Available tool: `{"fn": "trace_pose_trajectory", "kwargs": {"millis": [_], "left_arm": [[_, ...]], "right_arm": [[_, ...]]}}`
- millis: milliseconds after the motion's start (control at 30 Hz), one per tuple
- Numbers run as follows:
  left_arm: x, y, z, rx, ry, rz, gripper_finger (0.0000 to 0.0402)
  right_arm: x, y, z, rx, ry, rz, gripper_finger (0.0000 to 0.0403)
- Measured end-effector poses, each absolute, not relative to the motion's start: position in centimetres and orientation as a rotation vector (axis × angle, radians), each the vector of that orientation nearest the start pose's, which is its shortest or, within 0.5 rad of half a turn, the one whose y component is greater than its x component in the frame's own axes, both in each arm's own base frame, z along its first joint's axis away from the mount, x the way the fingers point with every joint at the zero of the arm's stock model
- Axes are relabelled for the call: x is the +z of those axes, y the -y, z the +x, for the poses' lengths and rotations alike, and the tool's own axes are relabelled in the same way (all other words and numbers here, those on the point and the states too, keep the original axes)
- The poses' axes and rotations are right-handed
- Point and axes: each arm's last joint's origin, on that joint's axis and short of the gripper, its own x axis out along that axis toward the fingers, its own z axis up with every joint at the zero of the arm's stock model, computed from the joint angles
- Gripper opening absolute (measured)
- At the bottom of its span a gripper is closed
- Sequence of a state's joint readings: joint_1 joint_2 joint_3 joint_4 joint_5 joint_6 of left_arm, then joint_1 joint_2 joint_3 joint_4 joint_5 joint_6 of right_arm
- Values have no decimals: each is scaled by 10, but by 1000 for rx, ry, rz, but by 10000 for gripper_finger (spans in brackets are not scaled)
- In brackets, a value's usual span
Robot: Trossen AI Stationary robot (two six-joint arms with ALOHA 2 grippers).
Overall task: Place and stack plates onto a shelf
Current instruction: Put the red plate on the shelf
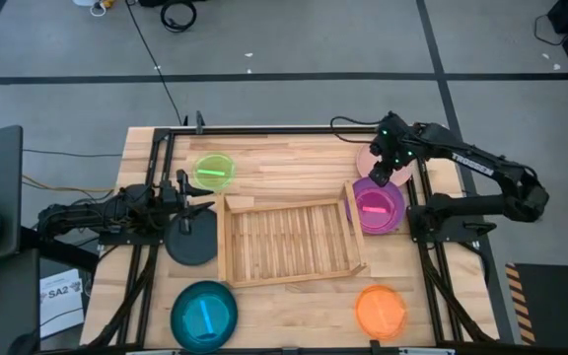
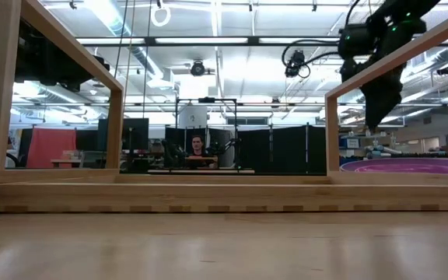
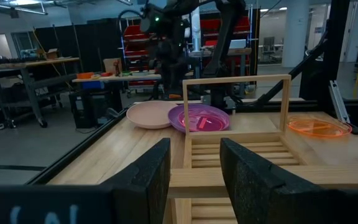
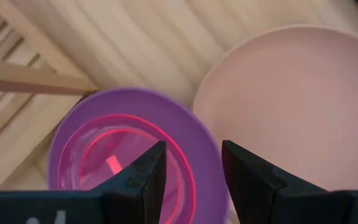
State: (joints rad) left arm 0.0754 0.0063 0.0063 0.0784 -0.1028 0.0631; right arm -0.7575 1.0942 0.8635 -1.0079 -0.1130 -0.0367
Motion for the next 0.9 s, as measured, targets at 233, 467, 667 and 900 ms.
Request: {"fn": "trace_pose_trajectory", "kwargs": {"millis": [233, 467, 667, 900], "left_arm": [[173, -10, 97, 181, 73, 62, 146], [173, -10, 97, 181, 73, 62, 146], [173, -10, 97, 181, 73, 62, 146], [173, -10, 97, 181, 73, 62, 146]], "right_arm": [[231, 133, 146, -448, -1249, 500, 161], [212, 141, 155, -370, -1347, 500, 161], [197, 146, 161, -343, -1412, 534, 161], [184, 149, 164, -277, -1480, 520, 160]]}}
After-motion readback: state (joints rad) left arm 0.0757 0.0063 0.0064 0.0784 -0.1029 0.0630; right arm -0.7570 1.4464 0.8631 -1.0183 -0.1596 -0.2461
